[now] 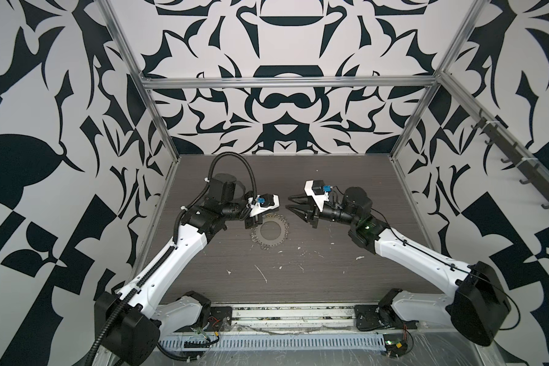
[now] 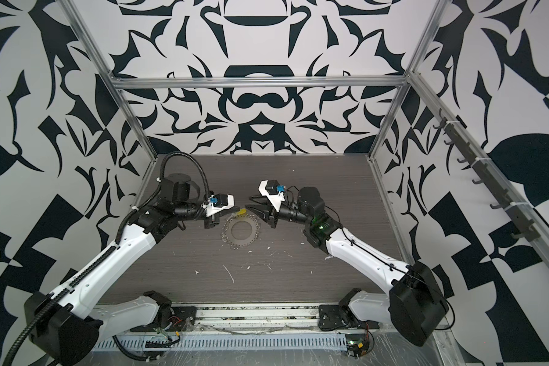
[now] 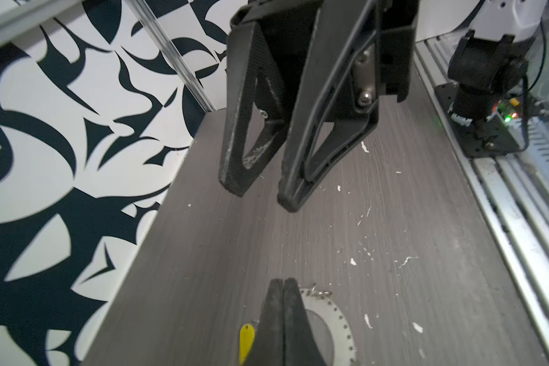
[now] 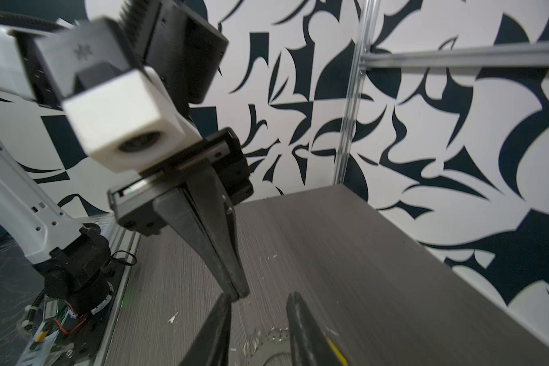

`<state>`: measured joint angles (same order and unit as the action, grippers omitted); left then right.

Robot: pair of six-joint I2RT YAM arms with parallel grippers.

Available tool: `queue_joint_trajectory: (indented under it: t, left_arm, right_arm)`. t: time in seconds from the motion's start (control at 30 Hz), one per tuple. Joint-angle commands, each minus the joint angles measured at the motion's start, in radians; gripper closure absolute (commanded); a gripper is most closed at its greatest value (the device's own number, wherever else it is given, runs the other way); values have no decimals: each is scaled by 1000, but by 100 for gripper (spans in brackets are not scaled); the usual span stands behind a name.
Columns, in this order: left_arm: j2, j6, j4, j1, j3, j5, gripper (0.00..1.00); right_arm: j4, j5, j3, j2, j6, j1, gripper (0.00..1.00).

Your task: Remove the keys from the keyring

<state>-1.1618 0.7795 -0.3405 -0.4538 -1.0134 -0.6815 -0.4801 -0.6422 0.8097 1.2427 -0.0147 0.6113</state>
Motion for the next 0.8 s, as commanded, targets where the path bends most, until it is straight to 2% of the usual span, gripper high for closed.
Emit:
queue_joint_trajectory:
  t: [0.0, 0.07, 0.1, 0.23, 0.27, 0.33, 0.43, 0.57, 0.67, 0.77]
  left_arm:
    - [-10, -150, 29, 69, 116, -34, 88]
    - [9, -320, 146, 88, 204, 36, 60]
    - [15, -401, 193, 90, 232, 115, 51]
    - [-20, -678, 209, 92, 246, 443, 42]
    - [-48, -736, 183, 96, 228, 483, 40]
    - [-104, -785, 107, 109, 184, 484, 37]
    - [-237, -882, 9, 128, 92, 513, 37]
    - [-379, -985, -103, 194, -18, 473, 39]
    - [-434, -1042, -126, 242, -52, 414, 39]
    - [-449, -1078, -127, 280, -62, 407, 39]
  right_arm:
    - [22, 105, -42, 3, 39, -37, 65]
    - [89, 160, -23, 32, 74, -45, 63]
    - [147, 194, -1, 46, 82, -45, 63]
    - [363, 358, 111, 120, 190, -42, 61]
    - [394, 357, 135, 146, 204, -42, 59]
    - [439, 358, 183, 201, 247, -39, 55]
    - [564, 365, 322, 325, 318, -32, 54]
    - [701, 383, 531, 517, 370, -7, 54]
    - [785, 389, 691, 656, 376, 24, 51]
    - [880, 429, 859, 781, 369, 58, 47]
